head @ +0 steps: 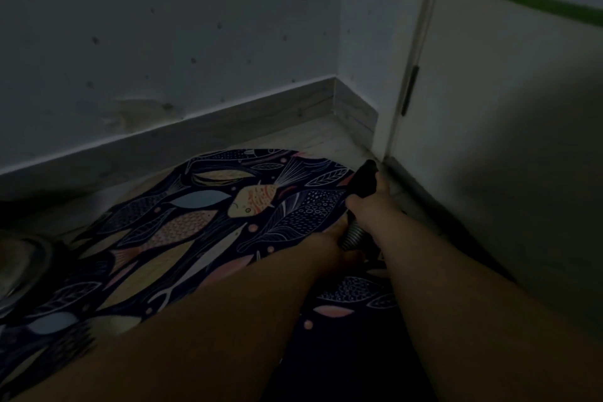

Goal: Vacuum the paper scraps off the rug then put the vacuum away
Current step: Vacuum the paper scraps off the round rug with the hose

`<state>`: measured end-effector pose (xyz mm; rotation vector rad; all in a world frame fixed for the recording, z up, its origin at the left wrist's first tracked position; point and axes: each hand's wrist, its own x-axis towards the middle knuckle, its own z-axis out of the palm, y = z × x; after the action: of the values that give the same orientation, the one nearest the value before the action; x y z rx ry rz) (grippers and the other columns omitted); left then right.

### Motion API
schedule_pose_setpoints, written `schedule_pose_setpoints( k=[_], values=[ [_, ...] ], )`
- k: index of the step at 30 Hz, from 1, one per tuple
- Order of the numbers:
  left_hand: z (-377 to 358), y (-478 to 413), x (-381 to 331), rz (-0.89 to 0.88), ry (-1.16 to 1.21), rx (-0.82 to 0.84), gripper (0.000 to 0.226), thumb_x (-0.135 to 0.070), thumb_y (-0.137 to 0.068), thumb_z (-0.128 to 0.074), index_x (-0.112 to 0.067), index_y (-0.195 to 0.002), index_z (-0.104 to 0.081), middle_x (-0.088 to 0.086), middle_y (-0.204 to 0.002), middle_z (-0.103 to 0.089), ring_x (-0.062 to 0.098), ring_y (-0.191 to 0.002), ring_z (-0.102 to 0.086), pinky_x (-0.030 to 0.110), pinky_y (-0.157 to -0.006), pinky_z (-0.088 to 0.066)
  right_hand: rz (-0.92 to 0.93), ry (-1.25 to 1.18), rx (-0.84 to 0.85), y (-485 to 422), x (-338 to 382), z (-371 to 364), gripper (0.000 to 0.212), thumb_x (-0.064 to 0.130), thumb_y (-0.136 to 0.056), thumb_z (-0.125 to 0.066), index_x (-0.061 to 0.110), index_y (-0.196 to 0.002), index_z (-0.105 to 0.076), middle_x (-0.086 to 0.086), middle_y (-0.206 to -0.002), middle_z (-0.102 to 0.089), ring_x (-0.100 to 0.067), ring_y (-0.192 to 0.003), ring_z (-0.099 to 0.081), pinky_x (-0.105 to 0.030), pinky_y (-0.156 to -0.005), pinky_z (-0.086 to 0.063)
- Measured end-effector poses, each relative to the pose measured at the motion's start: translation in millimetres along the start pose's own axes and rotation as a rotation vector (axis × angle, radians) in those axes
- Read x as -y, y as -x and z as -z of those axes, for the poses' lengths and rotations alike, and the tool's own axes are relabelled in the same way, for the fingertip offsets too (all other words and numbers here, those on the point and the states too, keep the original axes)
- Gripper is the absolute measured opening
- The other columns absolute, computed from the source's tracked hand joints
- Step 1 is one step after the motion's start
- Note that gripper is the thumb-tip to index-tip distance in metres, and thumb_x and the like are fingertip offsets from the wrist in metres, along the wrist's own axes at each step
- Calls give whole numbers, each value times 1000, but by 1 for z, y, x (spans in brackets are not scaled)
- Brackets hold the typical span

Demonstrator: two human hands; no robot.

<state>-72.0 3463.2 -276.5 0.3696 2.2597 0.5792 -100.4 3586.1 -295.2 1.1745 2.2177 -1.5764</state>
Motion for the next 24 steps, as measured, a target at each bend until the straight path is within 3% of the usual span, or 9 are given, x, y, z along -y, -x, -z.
schedule_pose_setpoints(
  k=[7, 15, 18, 24],
  values=[
    [-3, 4, -21, 27, -47, 49, 82, -46, -93, -51, -36, -148, 9, 14, -149, -35, 30, -130, -43, 32, -107, -36, -34, -32, -36, -2, -6, 13, 94, 25, -88, -62, 41, -153, 5, -7, -157, -23, -40, -117, -50, -53, -92, -51],
    [3, 10, 4, 55, -20, -34, 81, -44, -92, -53, -39, -148, 6, 14, -143, -43, 28, -120, -51, 25, -92, -41, -31, 73, 9, 9, 2, -5, 98, 28, -86, -67, 40, -154, 4, -14, -159, -9, -39, -121, -46, -38, -78, -46],
    [-3, 17, 22, 42, 4, -38, 83, -41, -92, -55, -38, -148, 6, 9, -143, -44, 24, -121, -51, 20, -87, -40, -4, 107, 16, 21, -8, -19, 94, 27, -91, -63, 35, -155, 5, -17, -152, -22, -39, -118, -49, -43, -88, -50],
    [-4, 43, 52, 53, -19, -20, 88, -38, -92, -56, -36, -148, 12, 6, -153, -29, 23, -135, -36, 26, -105, -31, 56, 35, 66, 41, -13, -53, 99, 26, -88, -65, 38, -154, 8, -14, -147, -40, -36, -115, -53, -48, -95, -50]
  ],
)
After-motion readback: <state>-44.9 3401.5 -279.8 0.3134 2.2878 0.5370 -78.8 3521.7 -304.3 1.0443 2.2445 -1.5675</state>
